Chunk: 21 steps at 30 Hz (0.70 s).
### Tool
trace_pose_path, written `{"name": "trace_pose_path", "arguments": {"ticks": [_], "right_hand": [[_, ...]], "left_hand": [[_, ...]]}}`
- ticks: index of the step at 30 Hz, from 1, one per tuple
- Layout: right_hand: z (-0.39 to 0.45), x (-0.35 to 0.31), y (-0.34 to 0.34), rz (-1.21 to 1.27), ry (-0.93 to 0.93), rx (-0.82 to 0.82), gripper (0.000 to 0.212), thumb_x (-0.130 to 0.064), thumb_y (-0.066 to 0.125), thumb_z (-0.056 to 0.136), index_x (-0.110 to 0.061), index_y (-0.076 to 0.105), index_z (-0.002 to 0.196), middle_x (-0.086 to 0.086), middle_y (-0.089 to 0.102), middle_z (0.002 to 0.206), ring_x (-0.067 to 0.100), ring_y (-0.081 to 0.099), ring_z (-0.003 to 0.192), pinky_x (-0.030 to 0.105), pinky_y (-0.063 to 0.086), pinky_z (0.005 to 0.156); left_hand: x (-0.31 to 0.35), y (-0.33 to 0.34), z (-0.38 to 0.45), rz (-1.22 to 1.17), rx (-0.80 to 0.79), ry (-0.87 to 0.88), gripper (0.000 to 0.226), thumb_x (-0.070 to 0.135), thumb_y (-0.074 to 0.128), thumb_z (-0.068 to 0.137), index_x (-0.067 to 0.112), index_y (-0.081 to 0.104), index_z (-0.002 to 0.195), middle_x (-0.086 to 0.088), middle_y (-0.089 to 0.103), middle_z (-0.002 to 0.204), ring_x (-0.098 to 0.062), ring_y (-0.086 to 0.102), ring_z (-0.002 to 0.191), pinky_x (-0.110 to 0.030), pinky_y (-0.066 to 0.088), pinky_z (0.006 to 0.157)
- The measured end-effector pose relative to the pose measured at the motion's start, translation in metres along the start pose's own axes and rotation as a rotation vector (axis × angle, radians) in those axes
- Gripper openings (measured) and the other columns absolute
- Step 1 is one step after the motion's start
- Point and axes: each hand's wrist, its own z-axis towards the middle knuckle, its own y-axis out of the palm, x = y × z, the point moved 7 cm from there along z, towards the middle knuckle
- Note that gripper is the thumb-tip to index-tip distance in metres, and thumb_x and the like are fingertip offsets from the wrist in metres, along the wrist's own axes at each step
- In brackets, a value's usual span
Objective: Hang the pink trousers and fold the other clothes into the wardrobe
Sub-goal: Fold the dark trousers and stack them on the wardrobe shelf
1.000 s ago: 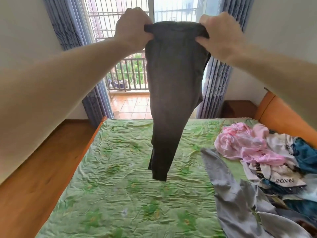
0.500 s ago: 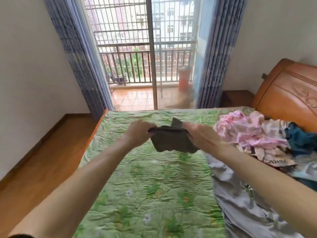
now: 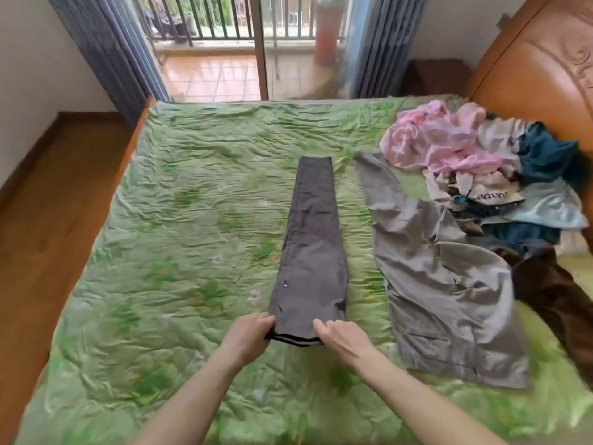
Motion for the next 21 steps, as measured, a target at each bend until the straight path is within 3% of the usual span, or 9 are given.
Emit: {"name": "trace_pose_path", "arguments": {"ticks": [1,3,5,7,9,11,14,18,21], "right_hand": [[-0.003,-0.001,0.024,0.008,0.007,-0.012,0.057,-0.01,0.089,0.037,-0.018,0.053,0.081,-0.001,0.053,0.047,0.018,0.056,0.035,0.022,0.031,0.028],[-0.012,-0.012,0.055,-0.031,-0.023,0.016,0.034,-0.009,0.073,0.058,-0.018,0.052,0.083,-0.001,0.056,0.053,0.019,0.06,0.042,0.024,0.037,0.031],[-0.016,-0.019,0.082,-0.033,-0.079,0.107,0.018,-0.01,0.047,0.072,-0.016,0.052,0.088,0.001,0.059,0.059,0.023,0.064,0.048,0.027,0.044,0.037],[-0.018,-0.023,0.121,-0.037,-0.123,0.085,0.014,-0.017,0.057,0.076,-0.017,0.054,0.09,0.001,0.062,0.065,0.024,0.066,0.055,0.03,0.051,0.052],[-0.018,-0.02,0.16,-0.079,-0.168,0.056,0.025,-0.039,0.074,0.077,-0.019,0.064,0.091,0.001,0.068,0.08,0.024,0.071,0.075,0.035,0.057,0.077],[-0.015,-0.011,0.186,-0.054,-0.149,0.063,0.032,-0.049,0.059,0.089,-0.021,0.071,0.099,0.002,0.073,0.1,0.024,0.071,0.1,0.039,0.053,0.097],[0.001,0.005,0.214,0.022,-0.08,0.109,0.046,-0.043,0.042,0.102,-0.016,0.071,0.125,0.008,0.069,0.133,0.027,0.062,0.129,0.043,0.046,0.111],[0.037,0.014,0.234,0.024,-0.083,0.235,0.054,-0.043,0.041,0.108,-0.014,0.048,0.153,0.011,0.04,0.163,0.026,0.034,0.153,0.047,0.032,0.122],[0.062,0.023,0.251,0.011,-0.077,0.295,0.063,-0.05,0.039,0.108,-0.018,0.032,0.162,0.012,0.022,0.171,0.028,0.016,0.159,0.047,0.022,0.127]], "left_hand": [[0.004,0.02,0.0,0.026,-0.038,0.032,0.016,0.008,0.067,0.071,0.016,0.061,0.084,-0.005,0.067,0.092,-0.034,0.068,0.091,-0.04,0.054,0.065],[0.008,0.058,-0.002,0.067,-0.09,0.068,0.024,0.008,0.071,0.067,0.018,0.059,0.086,-0.005,0.063,0.095,-0.033,0.067,0.092,-0.039,0.056,0.067],[0.014,0.096,-0.004,0.08,-0.151,0.106,0.023,0.008,0.066,0.078,0.014,0.061,0.099,-0.009,0.062,0.109,-0.034,0.063,0.108,-0.042,0.053,0.088],[0.014,0.133,-0.007,0.107,-0.237,0.152,0.034,0.017,0.063,0.085,0.012,0.058,0.118,-0.009,0.059,0.126,-0.032,0.056,0.123,-0.041,0.043,0.105],[0.004,0.165,-0.005,0.123,-0.265,0.184,0.06,0.03,0.067,0.085,0.01,0.051,0.14,-0.01,0.054,0.143,-0.031,0.05,0.137,-0.041,0.038,0.116],[-0.008,0.192,0.001,0.098,-0.216,0.179,0.074,0.033,0.066,0.087,0.007,0.044,0.153,-0.013,0.046,0.158,-0.031,0.042,0.148,-0.042,0.032,0.124],[-0.021,0.219,0.017,0.072,-0.057,0.171,0.073,0.043,0.051,0.095,0.007,0.041,0.158,-0.013,0.04,0.164,-0.03,0.035,0.154,-0.042,0.029,0.127],[-0.02,0.241,0.053,0.076,0.062,0.234,0.07,0.046,0.043,0.103,0.008,0.035,0.161,-0.01,0.031,0.169,-0.026,0.024,0.159,-0.044,0.024,0.128],[-0.02,0.252,0.082,0.065,0.151,0.256,0.069,0.043,0.046,0.105,0.01,0.029,0.164,-0.009,0.022,0.173,-0.025,0.015,0.161,-0.045,0.019,0.13]]}}
